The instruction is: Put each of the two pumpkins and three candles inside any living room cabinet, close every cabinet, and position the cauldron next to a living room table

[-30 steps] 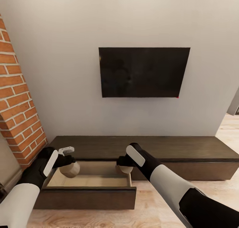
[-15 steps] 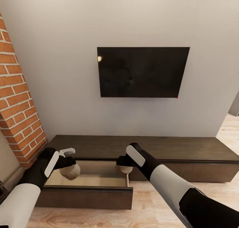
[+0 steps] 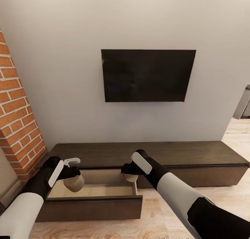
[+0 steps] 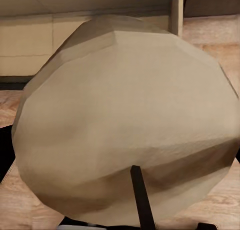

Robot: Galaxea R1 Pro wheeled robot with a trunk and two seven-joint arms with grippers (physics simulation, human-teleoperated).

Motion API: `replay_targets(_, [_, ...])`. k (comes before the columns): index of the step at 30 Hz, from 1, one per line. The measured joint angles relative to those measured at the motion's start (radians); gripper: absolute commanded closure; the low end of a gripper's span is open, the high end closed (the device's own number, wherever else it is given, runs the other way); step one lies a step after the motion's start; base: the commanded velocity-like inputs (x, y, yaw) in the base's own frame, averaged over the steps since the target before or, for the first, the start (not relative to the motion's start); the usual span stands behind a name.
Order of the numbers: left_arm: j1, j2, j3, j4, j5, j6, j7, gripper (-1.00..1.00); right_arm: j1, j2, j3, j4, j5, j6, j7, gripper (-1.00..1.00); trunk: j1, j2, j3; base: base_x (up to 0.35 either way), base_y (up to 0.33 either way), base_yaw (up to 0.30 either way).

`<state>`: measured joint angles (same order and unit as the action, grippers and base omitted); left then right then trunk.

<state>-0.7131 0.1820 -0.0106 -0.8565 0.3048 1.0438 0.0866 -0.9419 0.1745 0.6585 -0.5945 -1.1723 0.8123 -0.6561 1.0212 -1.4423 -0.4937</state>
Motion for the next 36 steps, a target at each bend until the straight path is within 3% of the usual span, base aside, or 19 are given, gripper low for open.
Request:
replay_targets(10, [0.000,0.001,-0.002,0.000,0.001,0.000,-0.001,1.00,0.000,0.000,0.001,0.000,0.000,0.000,0.001,1.00,0.000,0.000,0.000,0.000,0.101,-0.207])
replay_targets(36, [0.000,0.000,-0.001,0.000,0.001,0.000,0.000,1.00,0.000,0.000,0.002,0.001,-0.001,0.001,0.043,1.00,0.000,0.000,0.000,0.089,0.049,-0.006])
